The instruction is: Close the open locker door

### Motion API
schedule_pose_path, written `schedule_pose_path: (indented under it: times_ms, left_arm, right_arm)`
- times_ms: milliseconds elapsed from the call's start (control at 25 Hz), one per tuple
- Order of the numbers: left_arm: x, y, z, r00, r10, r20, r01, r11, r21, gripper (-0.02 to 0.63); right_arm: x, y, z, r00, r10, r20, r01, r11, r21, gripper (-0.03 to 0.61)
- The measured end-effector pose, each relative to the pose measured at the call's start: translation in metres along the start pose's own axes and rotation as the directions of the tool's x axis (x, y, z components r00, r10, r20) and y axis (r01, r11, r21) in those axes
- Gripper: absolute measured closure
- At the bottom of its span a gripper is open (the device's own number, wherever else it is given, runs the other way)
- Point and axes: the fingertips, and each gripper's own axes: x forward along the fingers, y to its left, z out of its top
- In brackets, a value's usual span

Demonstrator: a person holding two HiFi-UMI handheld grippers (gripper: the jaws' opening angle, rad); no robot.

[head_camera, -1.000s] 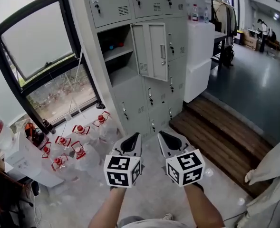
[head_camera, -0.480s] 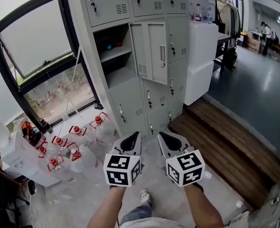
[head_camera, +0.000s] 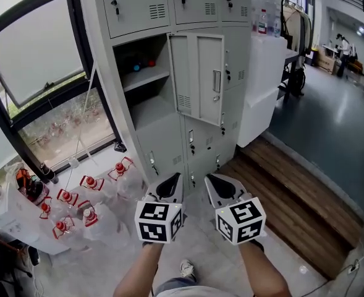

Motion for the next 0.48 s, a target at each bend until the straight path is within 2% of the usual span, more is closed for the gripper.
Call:
schedule_pose_path:
  times_ms: [360, 480]
  left_arm:
    - [0.043, 0.047, 0.014, 0.999, -0.042, 0.012, 0.042, 0.999, -0.031, 0.606]
    - [0.053, 0.063, 0.018, 0.998, -0.055, 0.018, 0.055, 0.997, -0.047, 0.607]
  right_arm:
    - [0.064, -0.013, 0.016, 0.999, -0.026, -0.032, 0.026, 0.999, -0.021, 0.572]
    - [0.085, -0.011, 0.023, 0.999, -0.012, -0.032, 0.011, 1.0, -0.02, 0.572]
